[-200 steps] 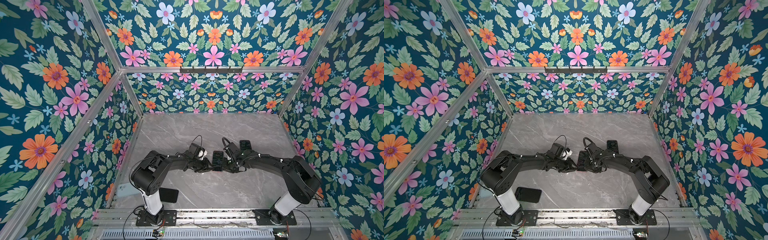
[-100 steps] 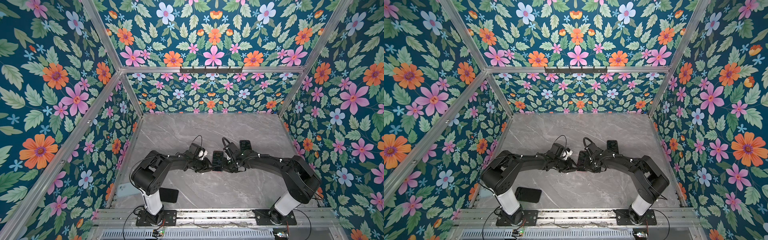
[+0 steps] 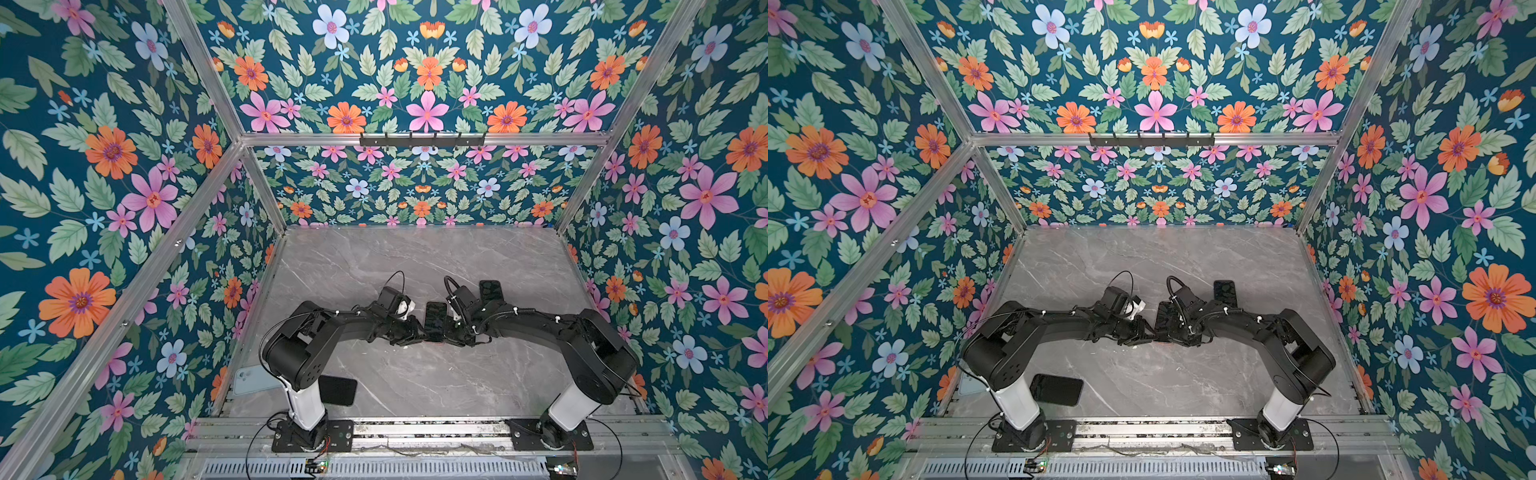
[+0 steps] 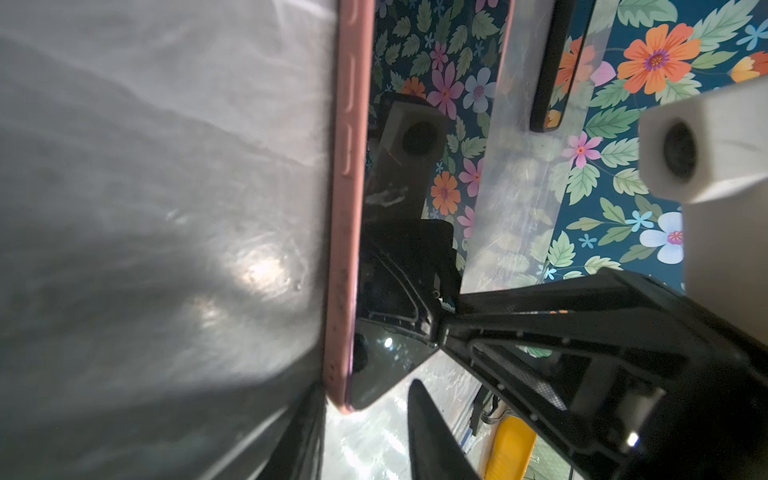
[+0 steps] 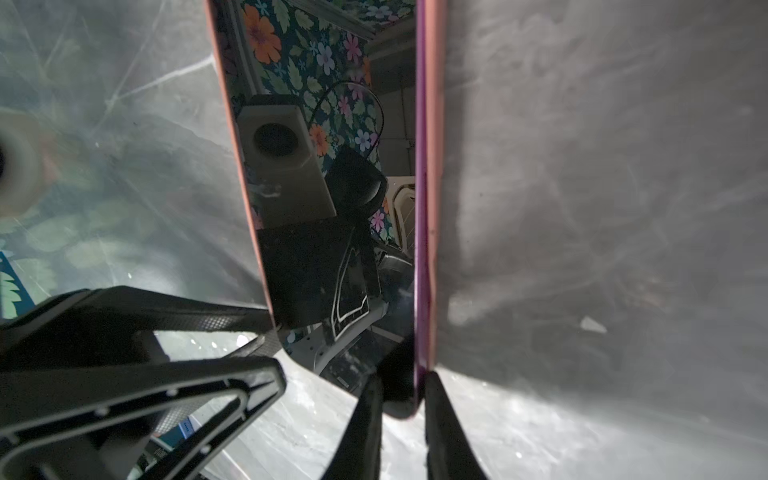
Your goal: Put the phone into the phone case
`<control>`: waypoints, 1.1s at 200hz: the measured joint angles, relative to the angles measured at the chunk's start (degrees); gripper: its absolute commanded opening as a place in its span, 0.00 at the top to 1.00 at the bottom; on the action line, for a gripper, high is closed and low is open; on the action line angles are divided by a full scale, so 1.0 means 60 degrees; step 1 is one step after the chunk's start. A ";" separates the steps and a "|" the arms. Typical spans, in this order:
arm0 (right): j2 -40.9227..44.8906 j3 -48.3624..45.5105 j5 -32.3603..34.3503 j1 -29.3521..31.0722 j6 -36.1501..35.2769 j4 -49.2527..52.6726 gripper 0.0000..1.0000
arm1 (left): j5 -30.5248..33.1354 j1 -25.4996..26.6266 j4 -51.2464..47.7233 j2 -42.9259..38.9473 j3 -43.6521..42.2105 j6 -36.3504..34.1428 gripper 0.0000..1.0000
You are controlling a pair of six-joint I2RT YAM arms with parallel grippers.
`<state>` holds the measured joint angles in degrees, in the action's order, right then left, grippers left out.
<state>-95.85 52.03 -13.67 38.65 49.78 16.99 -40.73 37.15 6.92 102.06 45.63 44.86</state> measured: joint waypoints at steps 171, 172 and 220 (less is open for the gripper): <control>-0.0062 -0.0251 -0.0098 -0.0044 0.0168 -0.0302 0.90 | 0.0073 0.0069 0.0007 0.0000 0.0011 0.0135 0.66; -0.0062 -0.0251 -0.0098 -0.0044 0.0168 -0.0302 0.90 | 0.0073 0.0069 0.0007 0.0000 0.0011 0.0135 0.66; 0.0441 -0.0171 0.0087 0.0007 0.0084 0.0047 0.81 | 0.0339 0.0124 -0.0495 -0.0204 0.0058 -0.0018 0.66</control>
<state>-93.21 51.00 -13.15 38.70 50.28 17.28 -38.70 37.89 3.95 100.84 45.98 44.75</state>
